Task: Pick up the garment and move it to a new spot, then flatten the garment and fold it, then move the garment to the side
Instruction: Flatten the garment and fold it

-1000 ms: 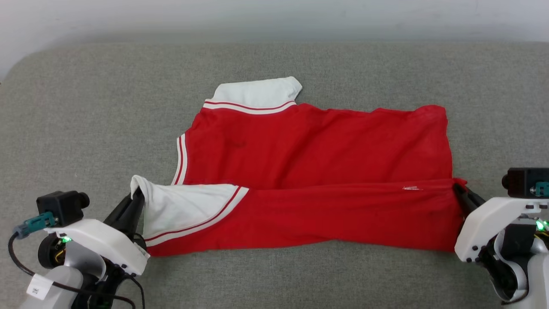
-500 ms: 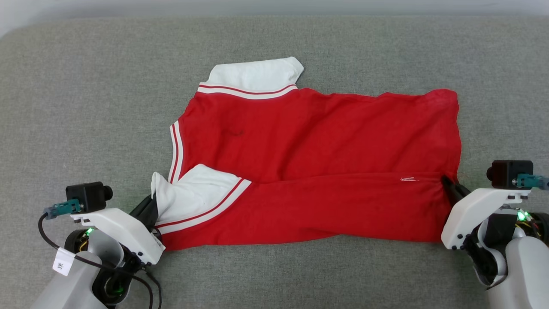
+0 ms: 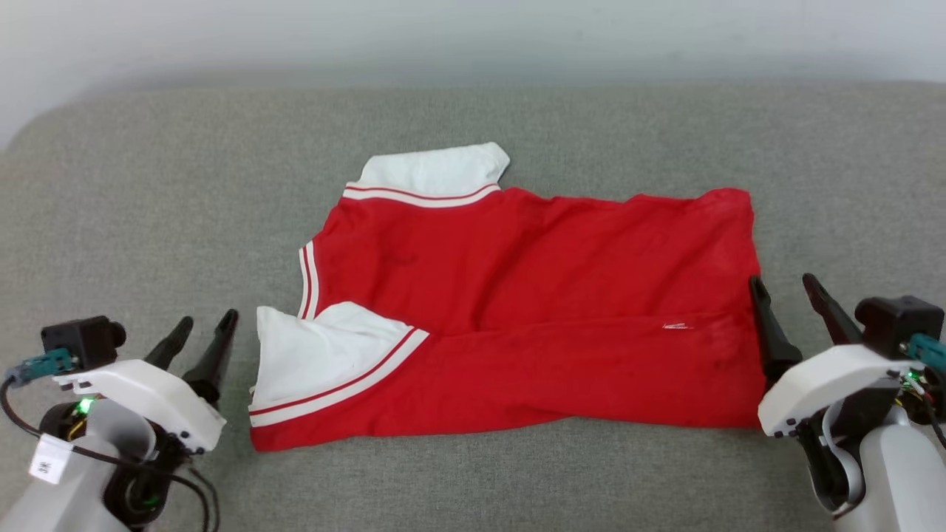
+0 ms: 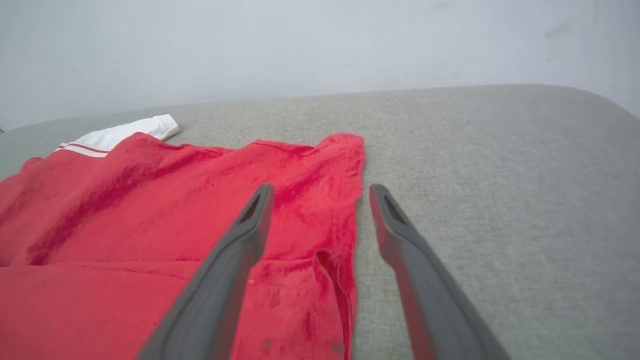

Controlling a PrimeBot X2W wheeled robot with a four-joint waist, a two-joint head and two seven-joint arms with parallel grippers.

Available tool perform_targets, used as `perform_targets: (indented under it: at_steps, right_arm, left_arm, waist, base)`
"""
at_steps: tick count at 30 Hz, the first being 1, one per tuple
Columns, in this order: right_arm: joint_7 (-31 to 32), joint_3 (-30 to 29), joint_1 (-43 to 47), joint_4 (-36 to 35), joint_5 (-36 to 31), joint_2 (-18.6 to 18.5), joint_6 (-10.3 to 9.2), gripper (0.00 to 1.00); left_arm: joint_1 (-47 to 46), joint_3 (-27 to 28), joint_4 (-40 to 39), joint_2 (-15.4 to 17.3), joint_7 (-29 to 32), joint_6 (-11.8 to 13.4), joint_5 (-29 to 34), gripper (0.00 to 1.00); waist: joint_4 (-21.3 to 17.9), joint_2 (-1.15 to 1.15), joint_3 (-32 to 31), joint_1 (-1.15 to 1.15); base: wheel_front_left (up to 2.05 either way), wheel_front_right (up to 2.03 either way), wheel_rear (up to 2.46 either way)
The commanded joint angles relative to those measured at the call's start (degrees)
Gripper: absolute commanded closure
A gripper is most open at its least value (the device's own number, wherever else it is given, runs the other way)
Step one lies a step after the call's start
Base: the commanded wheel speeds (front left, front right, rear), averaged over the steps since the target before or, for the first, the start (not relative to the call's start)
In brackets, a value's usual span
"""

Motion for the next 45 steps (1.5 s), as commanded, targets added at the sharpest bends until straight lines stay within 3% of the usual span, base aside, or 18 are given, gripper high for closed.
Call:
perform_targets:
  at_steps: [1,11,17,22,29,33,34,35,37,41,45]
  right_arm:
    - [-0.6,-0.3,1.1,-0.8,-0.6,0.4,-0.05,0.00]
    - [0.0,-3.6,8.8,-11.6,-4.7,3.2,-0.05,0.00]
    - [2.1,-3.6,11.2,-15.1,-3.8,4.0,-0.05,0.00]
    - [2.4,-2.5,10.4,-15.7,-2.1,4.1,-0.05,0.00]
    - [3.0,-2.3,9.7,-15.9,-0.5,4.0,-0.05,0.00]
    - [4.0,-2.7,9.5,-15.5,2.5,4.0,-0.05,0.00]
    - [4.4,-2.7,9.5,-15.5,3.9,4.0,-0.05,0.00]
    - [5.0,-2.8,9.7,-15.5,4.6,4.0,-0.05,0.00]
    - [6.8,-3.2,10.0,-15.8,5.6,4.0,-0.05,0.00]
    - [14.1,-3.5,10.5,-16.6,6.9,3.6,-0.05,0.00]
    - [25.9,-3.1,9.4,-18.1,8.5,1.1,-0.05,0.00]
  left_arm:
    - [1.1,0.0,-0.4,0.3,0.9,0.4,-0.2,0.00]
    - [4.8,-0.5,-12.9,9.1,19.9,3.2,-7.5,0.00]
    - [7.2,-0.9,-20.5,12.6,31.1,6.8,-13.6,0.00]
    - [7.6,-2.4,-21.7,13.3,34.8,9.1,-13.6,0.00]
    - [6.1,-5.0,-18.0,11.3,37.4,8.4,-13.4,0.00]
    - [6.2,-7.9,-14.7,8.6,39.2,7.0,-13.1,0.00]
    - [6.2,-8.3,-13.9,7.6,39.4,6.6,-13.6,0.21]
    - [6.3,-8.7,-13.3,6.8,39.5,6.2,-13.8,0.58]
    - [6.4,-9.3,-12.1,5.7,39.4,5.5,-13.6,1.00]
    - [5.9,-9.0,-10.4,5.4,38.2,4.0,-13.5,1.00]
    - [4.6,-7.8,-10.2,5.9,36.2,3.2,-13.0,1.00]
  waist:
    - [-0.4,0.00,-1.2,0.00]
    - [-0.5,0.00,-4.3,0.00]
    - [-1.2,0.00,-3.8,0.00]
    - [-2.4,0.00,-1.8,0.00]
    - [-4.4,0.00,1.4,0.00]
    - [-5.2,0.00,1.8,0.00]
    - [-5.3,0.00,1.8,0.00]
    - [-5.4,0.00,1.7,0.00]
    - [-5.4,0.00,1.5,0.00]
    - [-5.1,0.00,1.0,0.00]
    - [-4.8,0.00,0.7,0.00]
  base:
    - [0.00,0.00,0.00]
    - [0.00,0.00,0.00]
    - [0.00,0.00,0.00]
    - [0.00,0.00,0.00]
    - [0.00,0.00,0.00]
    - [0.00,0.00,0.00]
    - [0.00,0.00,0.00]
    - [0.00,0.00,0.00]
    - [0.00,0.00,0.00]
    - [0.00,0.00,0.00]
    - [0.00,0.00,0.00]
